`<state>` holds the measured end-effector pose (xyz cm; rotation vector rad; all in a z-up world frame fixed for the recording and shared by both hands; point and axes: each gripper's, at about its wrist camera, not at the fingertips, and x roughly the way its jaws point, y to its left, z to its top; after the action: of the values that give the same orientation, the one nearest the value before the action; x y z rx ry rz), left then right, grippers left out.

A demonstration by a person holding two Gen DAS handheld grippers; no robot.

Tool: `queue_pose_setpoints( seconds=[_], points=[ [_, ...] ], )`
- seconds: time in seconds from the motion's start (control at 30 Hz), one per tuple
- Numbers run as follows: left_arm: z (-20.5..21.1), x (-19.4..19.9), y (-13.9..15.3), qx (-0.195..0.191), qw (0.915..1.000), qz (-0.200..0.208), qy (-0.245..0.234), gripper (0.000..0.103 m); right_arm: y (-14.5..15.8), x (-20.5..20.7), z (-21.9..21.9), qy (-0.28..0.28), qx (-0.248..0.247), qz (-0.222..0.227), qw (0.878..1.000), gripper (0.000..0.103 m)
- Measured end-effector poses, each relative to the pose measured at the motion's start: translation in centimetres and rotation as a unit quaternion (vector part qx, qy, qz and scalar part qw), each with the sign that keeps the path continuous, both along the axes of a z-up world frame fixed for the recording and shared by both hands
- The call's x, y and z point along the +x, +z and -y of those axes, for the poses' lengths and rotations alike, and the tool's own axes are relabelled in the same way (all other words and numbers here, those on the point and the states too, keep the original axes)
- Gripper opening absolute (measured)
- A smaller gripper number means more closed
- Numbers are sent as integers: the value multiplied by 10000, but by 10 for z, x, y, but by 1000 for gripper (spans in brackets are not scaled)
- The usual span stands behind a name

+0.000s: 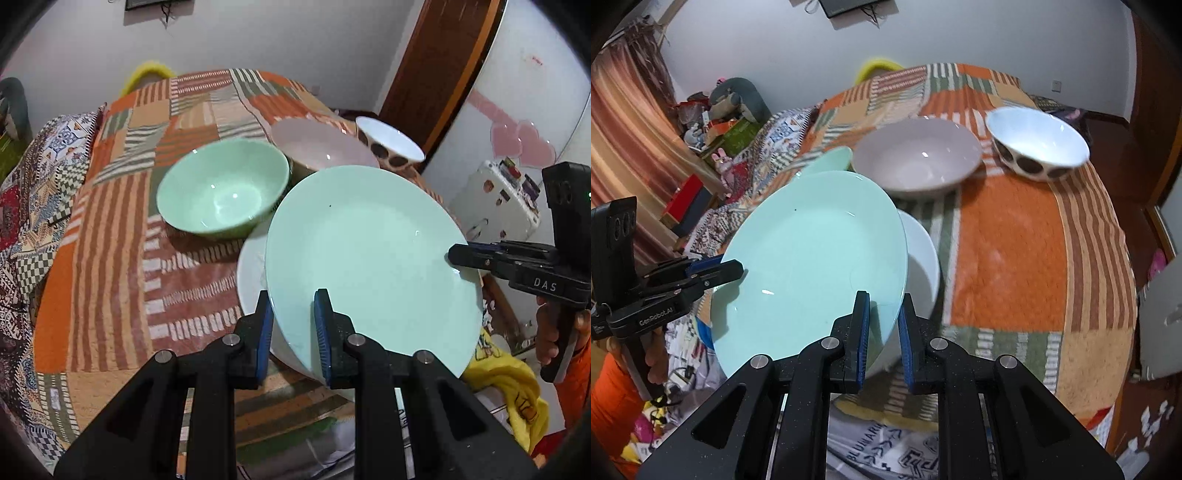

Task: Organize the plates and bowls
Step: 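Lower the mint green plate onto the white plate with both tools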

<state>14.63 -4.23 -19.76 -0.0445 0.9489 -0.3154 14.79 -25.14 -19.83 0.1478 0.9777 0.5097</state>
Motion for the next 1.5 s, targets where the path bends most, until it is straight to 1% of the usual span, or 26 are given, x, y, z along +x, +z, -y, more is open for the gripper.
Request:
queue_pose_setpoints(
  seconds=[0.1,0.23,0.43,0.6,0.83,1.1,1.17,1.27,1.33,1.5],
  points=[
    [-1,7,-12,-86,9998,-166,-18,21,-8,1,3,-45,-51,-107,9999,14],
    [-1,18,-26,-85,9992,-387,54,21,-16,3,1,-59,-138,-173,9997,14],
    [-6,28,-39,-105,9980,-603,135,21,-24,12,-3,6,-183,-256,9995,14],
    [-5,33,-37,-35,9980,-602,171,21,-24,17,-6,7,-229,-207,9995,14],
    [-7,40,-38,-52,9976,-670,184,21,-22,16,-10,30,-404,-93,9991,15],
    [-13,39,-37,-186,9968,-741,254,22,-20,15,-19,78,-813,71,9966,19],
    [-14,38,-35,-158,9970,-694,297,22,-20,16,-20,56,-823,76,9966,21],
    [-14,35,-33,-115,9973,-662,282,22,-18,17,-18,67,-660,57,9978,22],
    [-15,32,-32,1,9976,-614,330,22,-17,17,-17,64,-685,82,9976,22],
    [-21,25,-18,-153,9988,-365,296,23,-12,16,-14,0,-653,106,9978,23]
  ],
)
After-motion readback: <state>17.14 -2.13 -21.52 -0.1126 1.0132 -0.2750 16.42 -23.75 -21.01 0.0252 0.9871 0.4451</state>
